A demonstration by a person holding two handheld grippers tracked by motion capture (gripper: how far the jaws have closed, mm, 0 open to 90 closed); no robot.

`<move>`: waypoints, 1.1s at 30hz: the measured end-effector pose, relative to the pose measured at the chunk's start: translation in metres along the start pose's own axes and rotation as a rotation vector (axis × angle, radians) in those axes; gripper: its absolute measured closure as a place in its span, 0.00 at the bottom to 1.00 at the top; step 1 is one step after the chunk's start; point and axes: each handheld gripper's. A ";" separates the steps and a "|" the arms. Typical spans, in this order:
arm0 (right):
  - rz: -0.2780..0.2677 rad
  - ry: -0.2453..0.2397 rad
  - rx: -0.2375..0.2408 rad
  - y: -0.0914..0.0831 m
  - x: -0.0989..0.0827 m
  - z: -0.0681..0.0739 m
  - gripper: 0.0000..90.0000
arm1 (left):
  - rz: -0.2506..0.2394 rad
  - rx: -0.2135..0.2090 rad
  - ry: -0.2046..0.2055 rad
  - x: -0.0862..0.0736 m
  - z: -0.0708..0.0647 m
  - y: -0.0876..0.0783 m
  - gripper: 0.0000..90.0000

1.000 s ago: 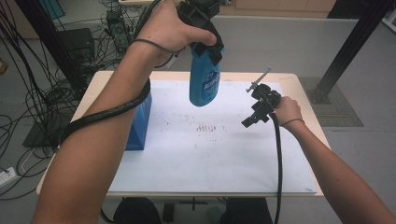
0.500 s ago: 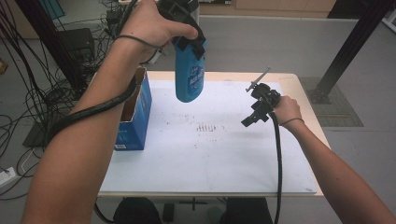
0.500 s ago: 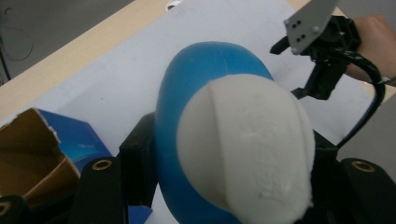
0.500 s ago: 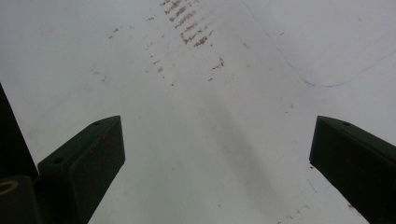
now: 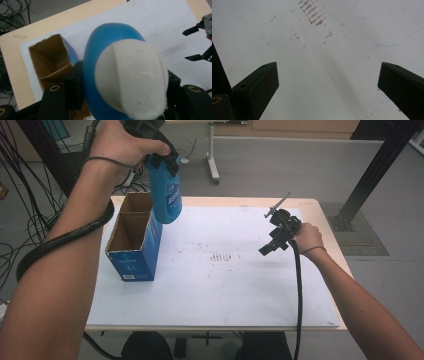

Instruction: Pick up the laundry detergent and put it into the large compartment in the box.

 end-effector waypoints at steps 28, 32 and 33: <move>0.003 -0.004 0.006 0.001 0.001 0.002 0.03 | -0.013 0.124 -0.202 -0.033 0.069 -0.015 0.42; 0.003 -0.002 0.006 0.001 0.001 0.002 0.03 | -0.007 0.125 -0.208 -0.036 0.072 -0.010 0.42; 0.004 -0.001 0.006 0.001 0.001 0.003 0.03 | -0.003 0.122 -0.210 -0.037 0.074 -0.008 0.42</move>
Point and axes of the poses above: each handheld gripper's, and its own axes: y roughly forward along the jaws, x roughly out of its top, z roughly to its left, and after that the axes turned 2 degrees about y, right-handed
